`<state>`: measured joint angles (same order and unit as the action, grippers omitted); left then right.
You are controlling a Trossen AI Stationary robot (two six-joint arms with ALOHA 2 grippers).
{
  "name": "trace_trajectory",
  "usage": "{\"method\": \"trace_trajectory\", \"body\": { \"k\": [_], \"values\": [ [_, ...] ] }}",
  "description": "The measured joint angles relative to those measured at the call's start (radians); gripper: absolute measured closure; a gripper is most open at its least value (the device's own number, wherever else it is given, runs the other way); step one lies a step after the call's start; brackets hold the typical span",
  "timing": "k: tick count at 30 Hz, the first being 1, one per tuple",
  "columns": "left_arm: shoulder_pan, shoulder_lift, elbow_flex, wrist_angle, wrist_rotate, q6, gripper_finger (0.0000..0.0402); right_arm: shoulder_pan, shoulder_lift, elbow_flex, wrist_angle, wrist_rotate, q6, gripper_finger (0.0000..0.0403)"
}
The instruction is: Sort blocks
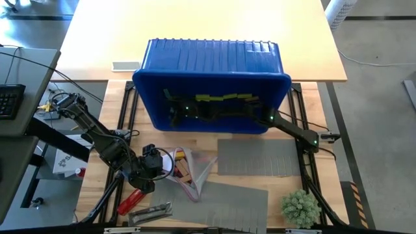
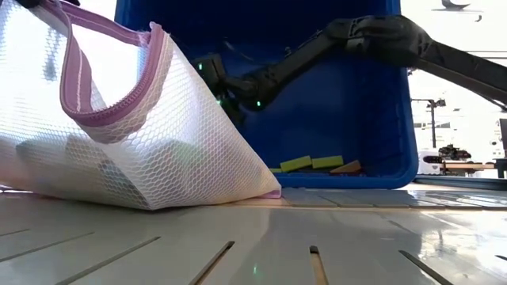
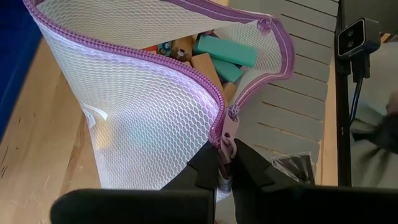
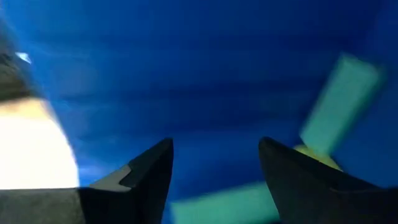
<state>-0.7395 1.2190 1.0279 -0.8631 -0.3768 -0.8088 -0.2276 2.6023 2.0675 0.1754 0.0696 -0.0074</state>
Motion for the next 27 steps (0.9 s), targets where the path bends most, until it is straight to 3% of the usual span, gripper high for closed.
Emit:
{"method": "trace_trajectory", "body": {
  "k": [9, 16, 22, 27],
  "values": [
    [0.0, 0.0, 0.0, 0.0, 0.0, 0.0, 0.0401, -0.05, 0.013, -0.008, -0.029, -0.004, 0.077, 0.0183],
    [0.0, 0.0, 0.0, 0.0, 0.0, 0.0, 0.0401, -0.02, 0.011, -0.008, -0.171, 0.009, 0.073, 0.0183],
    [0.0, 0.0, 0.0, 0.0, 0.0, 0.0, 0.0401, -0.007, -0.041, -0.002, -0.436, 0.014, 0.051, 0.0183],
    [0.0, 0.0, 0.0, 0.0, 0.0, 0.0, 0.0401, -0.003, -0.14, -0.01, -0.711, 0.09, -0.016, 0.0183]
  ]
}}
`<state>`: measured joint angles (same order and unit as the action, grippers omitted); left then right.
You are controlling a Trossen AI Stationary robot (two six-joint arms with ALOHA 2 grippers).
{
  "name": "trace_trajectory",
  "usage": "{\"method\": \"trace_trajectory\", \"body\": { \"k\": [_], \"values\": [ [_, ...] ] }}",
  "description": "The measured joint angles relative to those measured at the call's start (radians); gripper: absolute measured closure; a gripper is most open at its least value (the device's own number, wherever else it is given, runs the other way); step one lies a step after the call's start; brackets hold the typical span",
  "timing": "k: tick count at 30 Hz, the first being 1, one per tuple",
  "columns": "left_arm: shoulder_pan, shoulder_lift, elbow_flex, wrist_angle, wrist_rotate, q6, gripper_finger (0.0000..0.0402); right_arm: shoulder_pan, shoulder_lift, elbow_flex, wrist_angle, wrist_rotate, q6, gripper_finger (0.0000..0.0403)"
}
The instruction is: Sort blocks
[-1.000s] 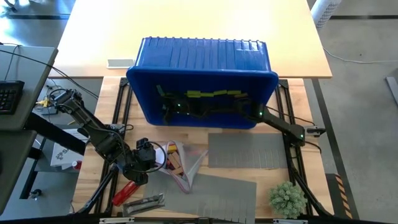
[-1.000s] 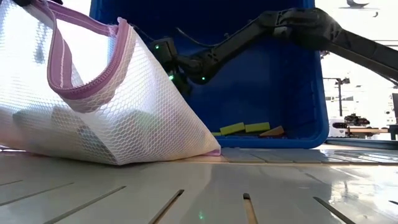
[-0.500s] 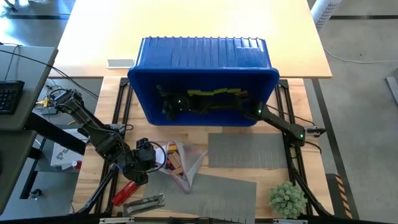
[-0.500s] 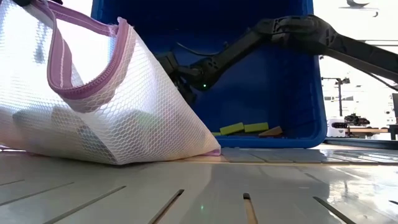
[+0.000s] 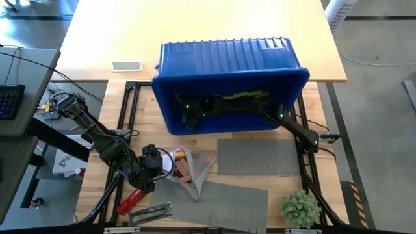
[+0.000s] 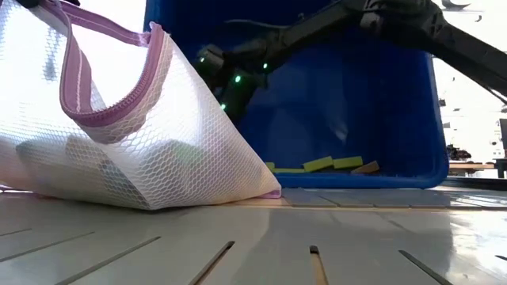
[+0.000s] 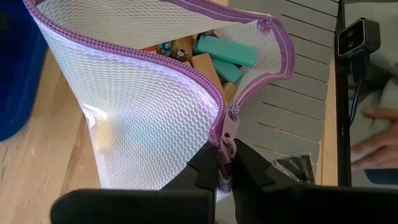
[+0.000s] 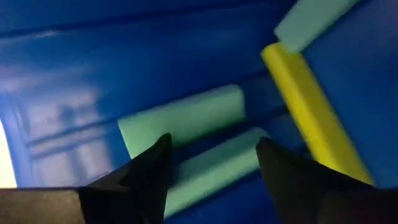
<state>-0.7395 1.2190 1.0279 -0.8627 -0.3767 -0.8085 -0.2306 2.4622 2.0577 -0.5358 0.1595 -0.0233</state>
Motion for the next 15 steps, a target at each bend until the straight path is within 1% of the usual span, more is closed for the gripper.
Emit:
{"method": "trace_trajectory", "body": {
  "k": [2, 6, 8, 11, 13, 15],
  "values": [
    [0.0, 0.0, 0.0, 0.0, 0.0, 0.0, 0.0401, -0.002, -0.032, -0.003, -0.022, 0.005, -0.02, 0.0183],
    [0.0, 0.0, 0.0, -0.001, 0.0, 0.0, 0.0401, -0.007, -0.043, -0.003, 0.088, -0.007, -0.024, 0.0183],
    [0.0, 0.0, 0.0, 0.0, 0.0, 0.0, 0.0401, -0.011, -0.024, -0.003, 0.169, -0.028, -0.003, 0.0183],
    [0.0, 0.0, 0.0, 0.0, 0.0, 0.0, 0.0401, -0.011, 0.037, -0.002, 0.308, -0.093, 0.022, 0.0183],
    [0.0, 0.0, 0.0, 0.0, 0.0, 0.0, 0.0401, -0.011, 0.085, -0.002, 0.377, -0.096, 0.032, 0.0183],
    [0.0, 0.0, 0.0, 0.0, 0.0, 0.0, 0.0401, -0.011, 0.117, 0.001, 0.407, -0.084, 0.054, 0.0183]
  ]
}}
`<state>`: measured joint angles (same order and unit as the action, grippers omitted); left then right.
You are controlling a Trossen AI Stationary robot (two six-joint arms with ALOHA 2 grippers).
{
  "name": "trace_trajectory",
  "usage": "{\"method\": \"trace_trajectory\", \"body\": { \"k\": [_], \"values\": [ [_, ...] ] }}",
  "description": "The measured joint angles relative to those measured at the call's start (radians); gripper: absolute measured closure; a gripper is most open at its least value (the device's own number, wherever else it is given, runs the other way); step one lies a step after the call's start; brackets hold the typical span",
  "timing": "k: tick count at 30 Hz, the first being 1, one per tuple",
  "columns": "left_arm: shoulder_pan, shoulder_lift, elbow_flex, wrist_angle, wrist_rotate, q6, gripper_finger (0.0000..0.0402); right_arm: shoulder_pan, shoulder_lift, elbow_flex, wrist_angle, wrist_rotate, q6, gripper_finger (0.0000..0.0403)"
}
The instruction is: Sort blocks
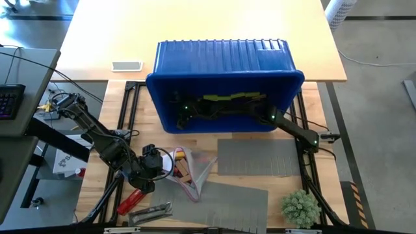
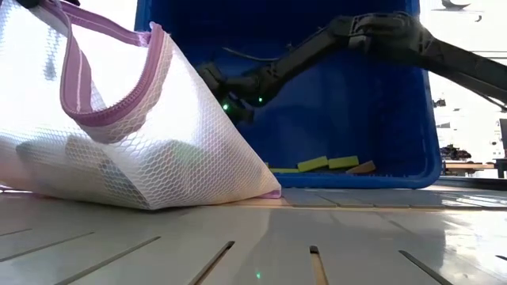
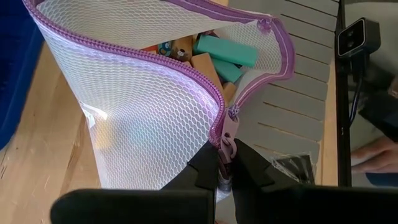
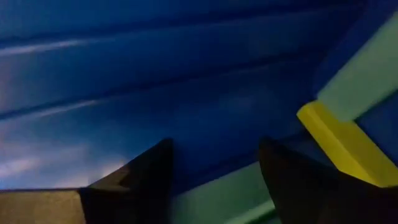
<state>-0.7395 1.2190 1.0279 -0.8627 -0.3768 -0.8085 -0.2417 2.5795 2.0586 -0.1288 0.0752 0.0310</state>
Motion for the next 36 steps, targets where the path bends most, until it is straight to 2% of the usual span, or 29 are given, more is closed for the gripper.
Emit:
{"method": "trace_trajectory", "body": {
  "k": [4, 7, 10, 11, 15, 18, 22, 25, 27, 34, 36],
  "values": [
    [0.0, 0.0, 0.0, 0.0, 0.0, 0.0, 0.0401, 0.005, -0.007, 0.007, -0.095, 0.016, 0.008, 0.0183],
    [0.0, 0.0, 0.0, 0.0, -0.001, 0.0, 0.0401, 0.018, -0.071, 0.004, -0.304, 0.079, -0.014, 0.0183],
    [0.0, 0.0, 0.0, 0.0, 0.0, 0.0, 0.0401, 0.035, -0.134, 0.008, -0.476, 0.187, -0.037, 0.0184],
    [0.0, 0.0, 0.0, -0.001, -0.001, 0.0, 0.0401, 0.037, -0.152, 0.008, -0.475, 0.215, -0.039, 0.0184],
    [0.0, 0.0, 0.0, 0.0, 0.0, 0.0, 0.0401, 0.029, -0.187, 0.016, -0.251, 0.204, -0.04, 0.0184],
    [0.0, 0.0, 0.0, 0.0, -0.001, 0.0, 0.0401, 0.022, -0.147, 0.015, -0.069, 0.204, -0.082, 0.0184],
    [0.0, 0.0, 0.0, -0.001, 0.0, 0.0, 0.0401, 0.017, -0.07, 0.011, 0.096, 0.229, -0.295, 0.0184],
    [0.0, 0.0, 0.0, -0.001, 0.0, 0.0, 0.0401, 0.019, -0.025, 0.014, 0.166, 0.206, -0.488, 0.0184],
    [0.0, 0.0, 0.0, -0.001, 0.0, 0.0, 0.0401, 0.02, 0.001, 0.014, 0.182, 0.208, -0.561, 0.0184],
    [0.0, 0.0, 0.0, -0.001, 0.0, 0.0, 0.0401, 0.009, 0.032, 0.013, 0.213, 0.206, -0.584, 0.0183],
    [0.0, 0.0, 0.0, -0.001, 0.002, 0.0, 0.0401, 0.007, 0.032, 0.014, 0.233, 0.239, -0.585, 0.0183]
  ]
}}
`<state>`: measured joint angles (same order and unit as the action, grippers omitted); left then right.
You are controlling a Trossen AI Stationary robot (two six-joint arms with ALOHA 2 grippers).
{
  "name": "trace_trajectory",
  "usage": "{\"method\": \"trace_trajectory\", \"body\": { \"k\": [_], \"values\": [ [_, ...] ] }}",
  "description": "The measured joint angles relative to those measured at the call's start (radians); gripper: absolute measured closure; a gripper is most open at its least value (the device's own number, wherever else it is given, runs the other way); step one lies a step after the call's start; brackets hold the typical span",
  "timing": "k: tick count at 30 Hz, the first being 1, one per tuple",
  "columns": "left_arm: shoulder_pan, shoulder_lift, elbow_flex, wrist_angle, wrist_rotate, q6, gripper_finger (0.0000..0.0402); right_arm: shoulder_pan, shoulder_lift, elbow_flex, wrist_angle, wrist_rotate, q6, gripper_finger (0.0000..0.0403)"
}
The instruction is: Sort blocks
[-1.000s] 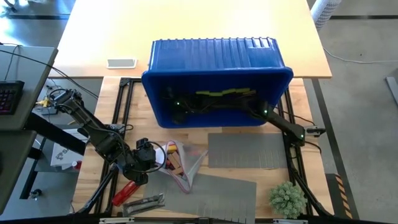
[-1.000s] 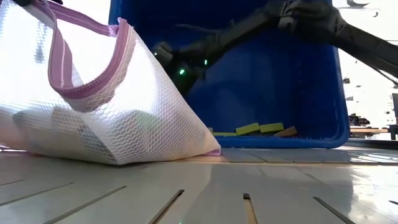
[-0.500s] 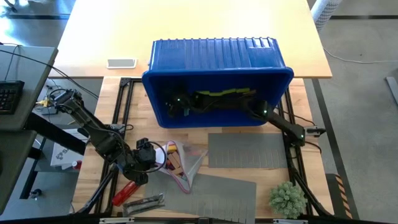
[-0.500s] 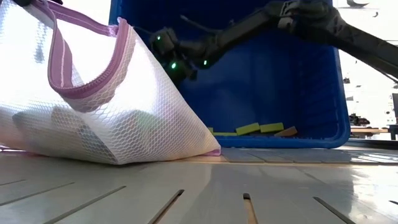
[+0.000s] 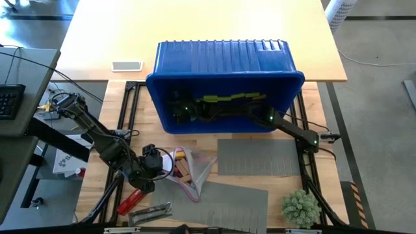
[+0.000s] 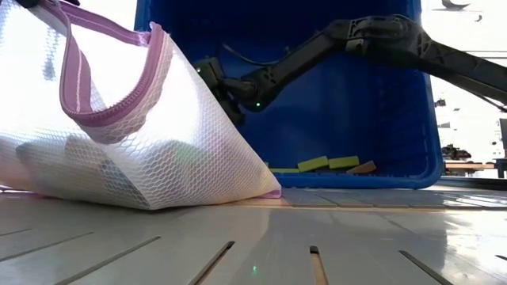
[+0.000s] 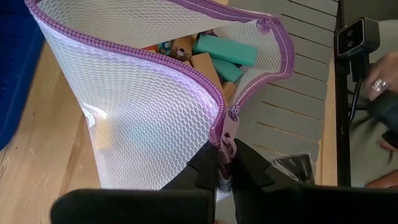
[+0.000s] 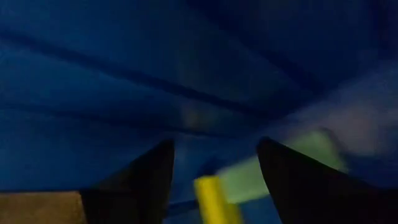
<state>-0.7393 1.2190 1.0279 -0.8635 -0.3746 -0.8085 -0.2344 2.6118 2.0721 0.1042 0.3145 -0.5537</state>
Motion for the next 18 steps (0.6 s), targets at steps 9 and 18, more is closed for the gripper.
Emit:
{"method": "trace_trajectory", "body": {
  "k": [9, 18],
  "values": [
    [0.0, 0.0, 0.0, 0.0, 0.004, 0.0, 0.0401, 0.021, -0.03, 0.107, -0.307, 0.26, 0.108, 0.0183],
    [0.0, 0.0, 0.0, 0.0, 0.005, 0.0, 0.0401, -0.019, -0.022, 0.124, -0.186, 0.071, 0.108, 0.0183]
  ]
}}
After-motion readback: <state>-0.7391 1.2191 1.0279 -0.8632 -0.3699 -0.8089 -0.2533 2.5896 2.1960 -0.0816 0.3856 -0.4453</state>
